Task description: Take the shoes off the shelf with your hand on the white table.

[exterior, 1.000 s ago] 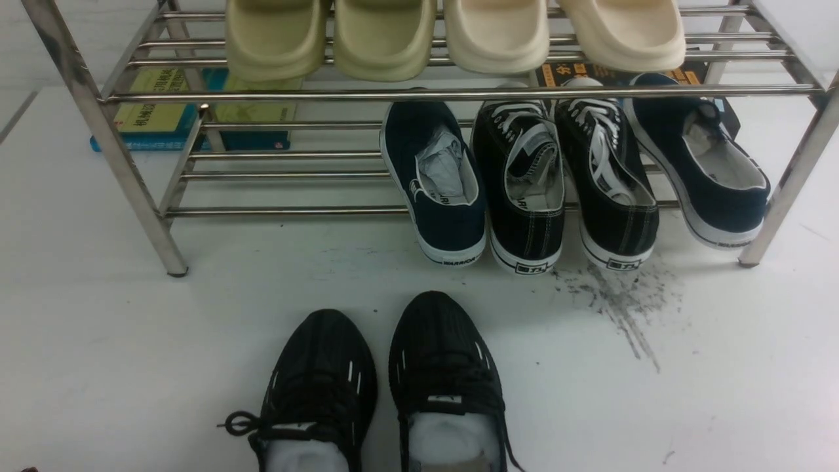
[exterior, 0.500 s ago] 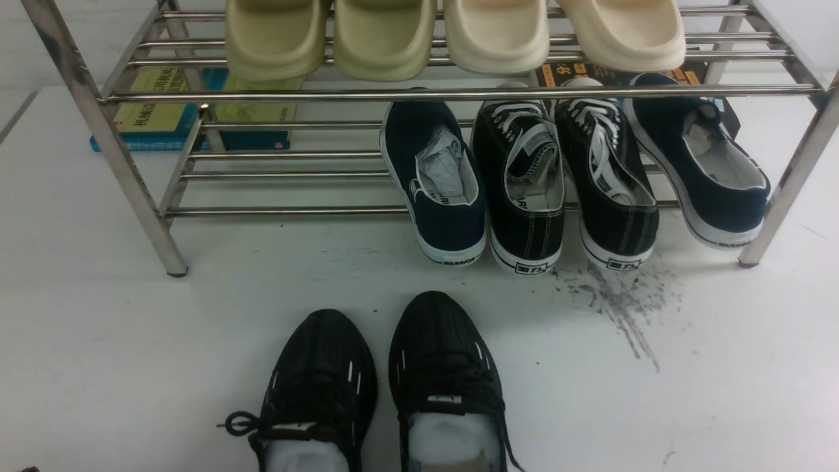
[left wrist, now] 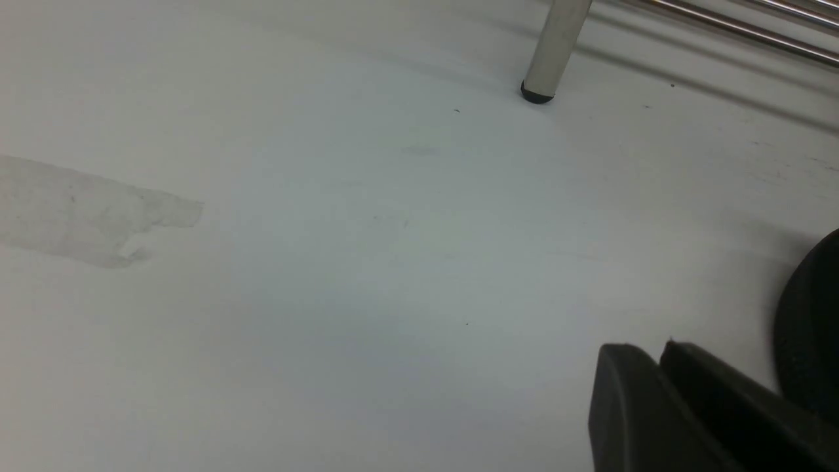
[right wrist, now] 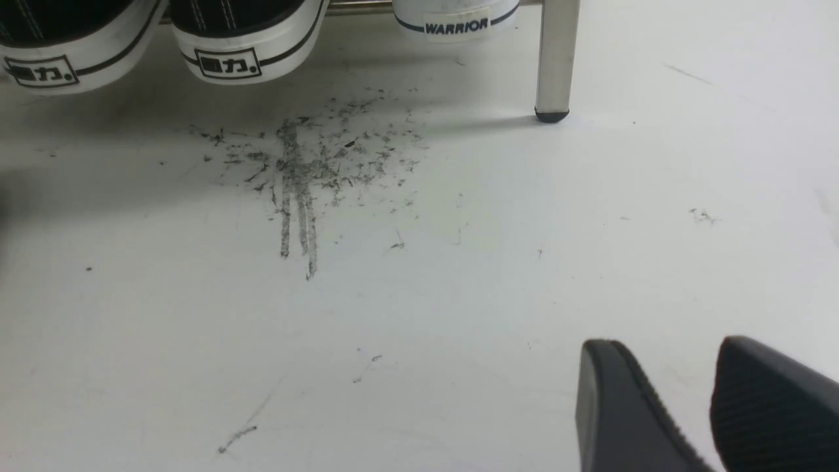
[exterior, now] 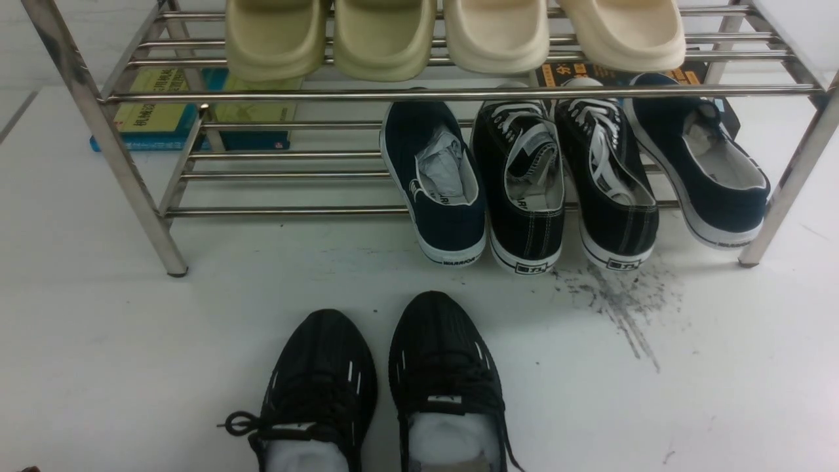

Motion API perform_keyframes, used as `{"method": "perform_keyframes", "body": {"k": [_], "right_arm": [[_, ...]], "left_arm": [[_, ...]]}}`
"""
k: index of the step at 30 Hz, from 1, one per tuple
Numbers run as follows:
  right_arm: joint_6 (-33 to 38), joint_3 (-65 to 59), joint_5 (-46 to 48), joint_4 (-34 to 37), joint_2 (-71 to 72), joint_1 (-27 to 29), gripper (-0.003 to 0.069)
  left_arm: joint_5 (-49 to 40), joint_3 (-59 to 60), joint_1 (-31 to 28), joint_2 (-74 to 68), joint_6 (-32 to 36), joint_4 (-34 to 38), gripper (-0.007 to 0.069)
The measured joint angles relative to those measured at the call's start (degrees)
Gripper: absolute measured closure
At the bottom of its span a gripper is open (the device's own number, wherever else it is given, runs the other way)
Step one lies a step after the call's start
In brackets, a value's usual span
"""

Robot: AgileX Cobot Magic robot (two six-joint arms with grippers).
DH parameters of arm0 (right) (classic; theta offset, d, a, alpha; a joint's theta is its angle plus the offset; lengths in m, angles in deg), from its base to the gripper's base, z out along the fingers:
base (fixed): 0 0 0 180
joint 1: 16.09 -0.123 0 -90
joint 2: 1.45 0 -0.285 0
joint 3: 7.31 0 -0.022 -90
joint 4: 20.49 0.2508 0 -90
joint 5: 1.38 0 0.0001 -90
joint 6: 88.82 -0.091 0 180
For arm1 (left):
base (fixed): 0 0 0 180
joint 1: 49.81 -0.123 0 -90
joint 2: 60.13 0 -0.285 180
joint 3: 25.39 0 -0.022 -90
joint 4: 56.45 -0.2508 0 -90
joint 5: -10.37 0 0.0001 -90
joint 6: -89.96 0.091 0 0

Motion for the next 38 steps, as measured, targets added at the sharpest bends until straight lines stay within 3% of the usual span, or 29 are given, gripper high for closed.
{"method": "perform_keyframes", "body": {"k": [38], "right_arm": [[0.0, 0.0, 0.0, 0.0, 0.0, 0.0, 0.042]], "left_arm": [[0.0, 0.0, 0.0, 0.0, 0.0, 0.0, 0.0516]]}}
